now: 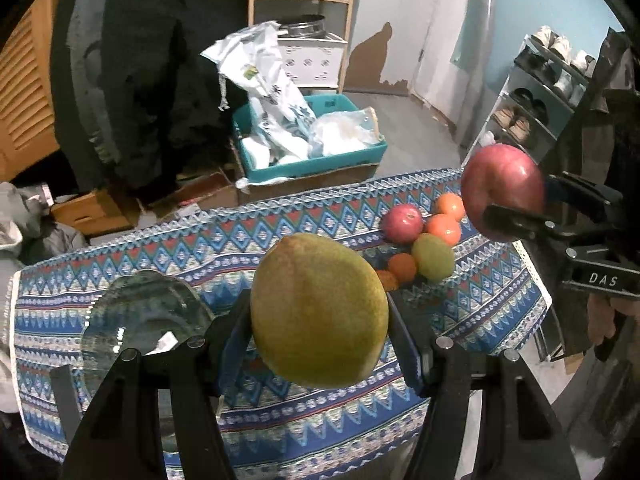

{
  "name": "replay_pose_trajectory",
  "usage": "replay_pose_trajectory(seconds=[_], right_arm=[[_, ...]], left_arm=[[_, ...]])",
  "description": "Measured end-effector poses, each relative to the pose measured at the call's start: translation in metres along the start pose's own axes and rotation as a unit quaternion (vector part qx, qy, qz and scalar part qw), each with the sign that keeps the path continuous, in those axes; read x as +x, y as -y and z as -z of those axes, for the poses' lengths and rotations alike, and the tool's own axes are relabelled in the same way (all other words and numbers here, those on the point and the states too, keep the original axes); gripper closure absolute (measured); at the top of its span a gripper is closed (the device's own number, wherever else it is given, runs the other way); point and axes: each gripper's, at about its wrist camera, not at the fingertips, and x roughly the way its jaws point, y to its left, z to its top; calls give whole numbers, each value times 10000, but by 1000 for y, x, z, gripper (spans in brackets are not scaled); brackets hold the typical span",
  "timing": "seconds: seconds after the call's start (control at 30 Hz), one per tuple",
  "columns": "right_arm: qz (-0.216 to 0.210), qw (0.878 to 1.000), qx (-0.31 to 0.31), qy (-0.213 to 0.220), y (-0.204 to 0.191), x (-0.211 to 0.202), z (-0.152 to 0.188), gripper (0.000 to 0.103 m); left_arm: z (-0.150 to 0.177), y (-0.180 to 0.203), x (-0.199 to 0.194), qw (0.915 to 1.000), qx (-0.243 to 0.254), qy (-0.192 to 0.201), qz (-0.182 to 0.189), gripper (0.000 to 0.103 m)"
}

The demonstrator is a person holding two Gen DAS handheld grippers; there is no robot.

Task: Organize fruits
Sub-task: 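Lift the mango with the left tool while the right tool carries the apple toward the glass bowl, then lower the mango into the glass bowl and open the left tool while the right tool releases the apple there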

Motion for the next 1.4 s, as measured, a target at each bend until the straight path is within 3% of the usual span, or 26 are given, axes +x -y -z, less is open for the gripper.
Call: replay_pose_trajectory(seconds=[0.53,0.87,1.4], right_arm=[[-528,9978,-388,33,-63,28,-34,32],[-885,9937,-663,-160,-111,62,-51,32],[-1566,9796,-1079,-654,-185,130,-59,32]], left_arm=[[18,-67,-23,9989,-403,104,-232,37],[40,-113,-22,9962,-714,115,-495,37],[79,-179,3,9884,-1329,-270,-686,37]])
